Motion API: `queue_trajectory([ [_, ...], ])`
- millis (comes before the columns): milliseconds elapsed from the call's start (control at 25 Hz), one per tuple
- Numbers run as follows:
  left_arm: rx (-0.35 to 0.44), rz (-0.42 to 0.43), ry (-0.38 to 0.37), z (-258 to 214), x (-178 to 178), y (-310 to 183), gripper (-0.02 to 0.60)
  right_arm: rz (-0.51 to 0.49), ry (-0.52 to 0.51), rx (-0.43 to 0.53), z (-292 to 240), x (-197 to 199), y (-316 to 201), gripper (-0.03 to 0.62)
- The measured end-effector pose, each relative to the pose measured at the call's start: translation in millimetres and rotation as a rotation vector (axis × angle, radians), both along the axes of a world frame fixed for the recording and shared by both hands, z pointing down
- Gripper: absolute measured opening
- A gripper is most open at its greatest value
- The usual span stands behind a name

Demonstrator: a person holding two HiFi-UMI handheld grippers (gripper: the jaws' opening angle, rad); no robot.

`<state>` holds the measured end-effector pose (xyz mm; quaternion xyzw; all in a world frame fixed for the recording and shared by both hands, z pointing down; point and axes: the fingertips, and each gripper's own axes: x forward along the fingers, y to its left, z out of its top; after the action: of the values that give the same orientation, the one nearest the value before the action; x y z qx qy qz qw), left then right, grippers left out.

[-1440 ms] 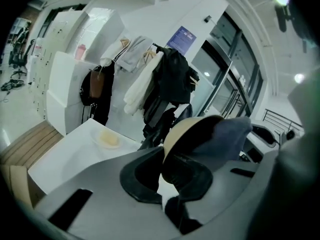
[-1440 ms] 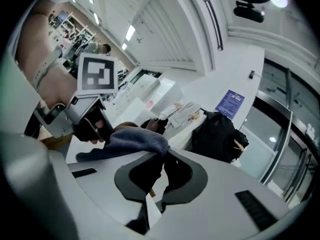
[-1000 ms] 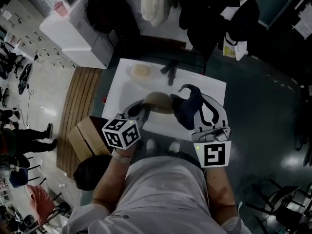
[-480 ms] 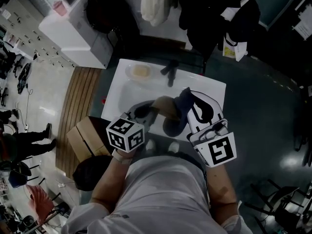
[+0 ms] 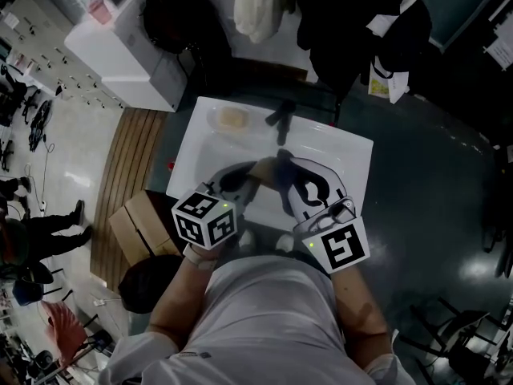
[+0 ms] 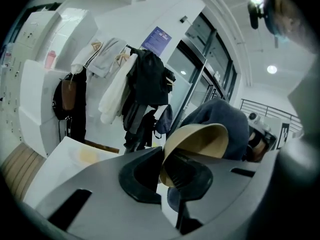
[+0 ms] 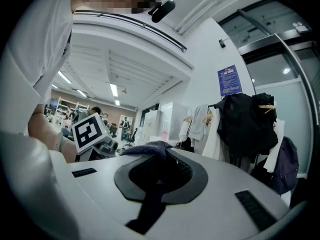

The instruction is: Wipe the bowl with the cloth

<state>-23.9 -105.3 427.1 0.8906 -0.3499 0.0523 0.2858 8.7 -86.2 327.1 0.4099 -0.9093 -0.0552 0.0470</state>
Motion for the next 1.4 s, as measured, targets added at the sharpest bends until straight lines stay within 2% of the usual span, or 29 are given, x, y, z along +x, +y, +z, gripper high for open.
queue_trajectory([
  [360, -0.018, -0.032, 0.004, 5.4, -11.8, -7.2, 0.018, 0.066, -0.037, -0.036, 20.3, 25.3, -5.4, 0.034],
  [600, -0.039, -0.072, 0.112, -5.1, -21.4, -17.7, 0.017, 0.09, -0.088, -0.11, 41.6, 39.0, -7.2, 0.034],
  [800, -0.022, -0.083, 0.16, -20.0, -23.9, -23.1, 0.017, 0.089, -0.172, -0.188, 57.8, 36.8, -5.9, 0.034],
  [1000, -0.015, -0.053, 0.276, -36.4, -14.6, -18.1, 0.017, 0.071, -0.275, -0.282, 76.0, 28.0, -5.4, 0.034],
  [1400, -0.014, 0.087, 0.347, -43.7, 3.8, 2.5, 0.018, -0.032, -0.448, -0.386, 86.5, 8.8, -0.1, 0.034],
])
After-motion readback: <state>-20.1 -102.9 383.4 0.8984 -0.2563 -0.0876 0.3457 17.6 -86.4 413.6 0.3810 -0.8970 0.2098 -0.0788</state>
